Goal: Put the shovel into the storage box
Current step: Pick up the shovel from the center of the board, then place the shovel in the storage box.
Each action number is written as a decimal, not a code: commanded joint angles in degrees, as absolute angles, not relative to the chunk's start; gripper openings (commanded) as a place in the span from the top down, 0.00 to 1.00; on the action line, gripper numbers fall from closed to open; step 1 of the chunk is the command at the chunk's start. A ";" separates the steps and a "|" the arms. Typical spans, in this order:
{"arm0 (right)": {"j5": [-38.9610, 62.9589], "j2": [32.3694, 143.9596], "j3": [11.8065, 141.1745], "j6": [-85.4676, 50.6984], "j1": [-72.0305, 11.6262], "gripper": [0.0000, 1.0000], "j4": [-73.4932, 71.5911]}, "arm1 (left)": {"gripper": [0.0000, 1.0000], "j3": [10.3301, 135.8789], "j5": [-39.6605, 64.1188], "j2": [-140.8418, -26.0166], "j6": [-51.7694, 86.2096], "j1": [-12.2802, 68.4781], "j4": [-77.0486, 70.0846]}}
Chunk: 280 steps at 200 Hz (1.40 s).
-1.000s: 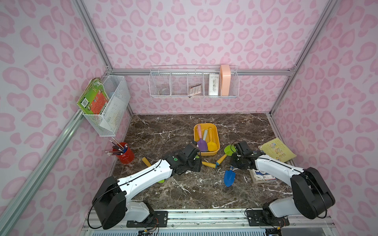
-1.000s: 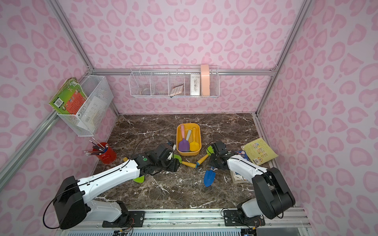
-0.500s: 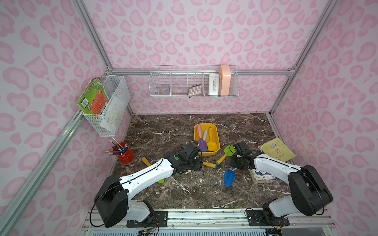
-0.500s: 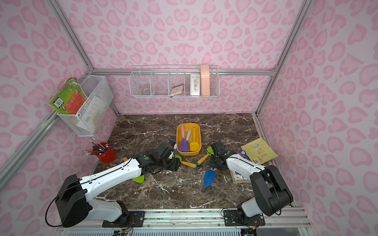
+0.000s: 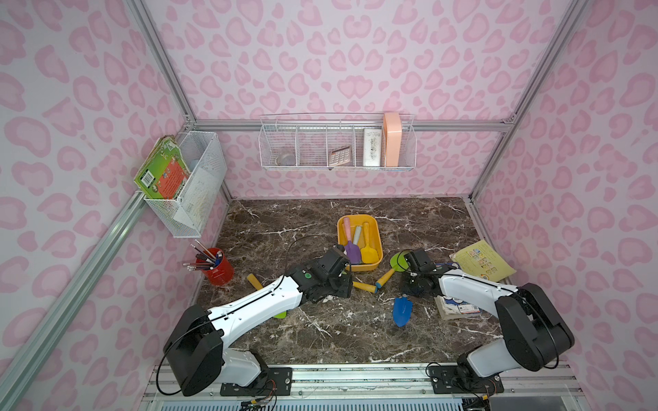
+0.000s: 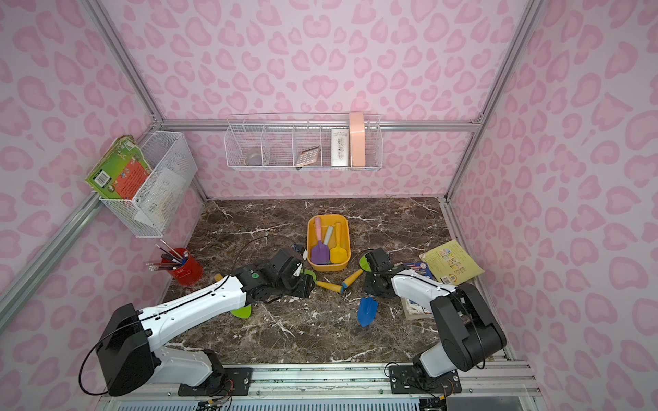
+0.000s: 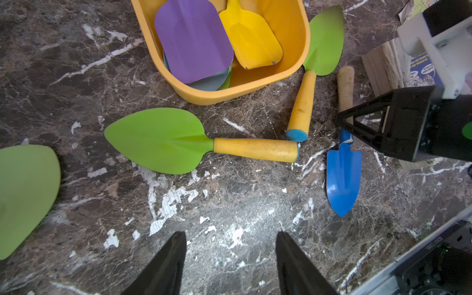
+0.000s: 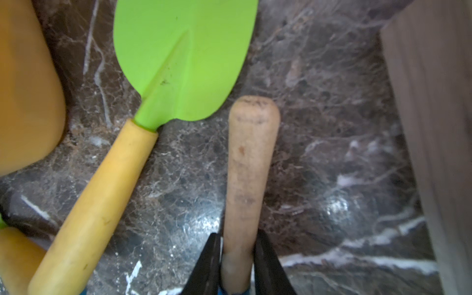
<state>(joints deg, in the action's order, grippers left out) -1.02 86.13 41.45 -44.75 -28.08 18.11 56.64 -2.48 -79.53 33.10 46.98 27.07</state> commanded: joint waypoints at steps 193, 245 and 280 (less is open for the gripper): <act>-2.49 101.04 82.61 -35.33 -28.90 0.87 23.48 | 0.39 53.09 -6.24 -71.24 41.84 41.62 31.06; -3.59 111.88 93.77 -34.01 -29.94 0.87 24.26 | 0.39 52.65 -6.51 -70.84 41.75 41.24 31.55; -4.69 117.71 98.52 -32.43 -30.65 0.87 26.08 | 0.39 52.47 -6.77 -70.66 41.65 41.05 31.51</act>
<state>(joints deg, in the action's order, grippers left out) -3.07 115.33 96.20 -34.26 -30.17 24.40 52.58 -5.98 -70.96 41.80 41.17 30.89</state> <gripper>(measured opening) 0.198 0.608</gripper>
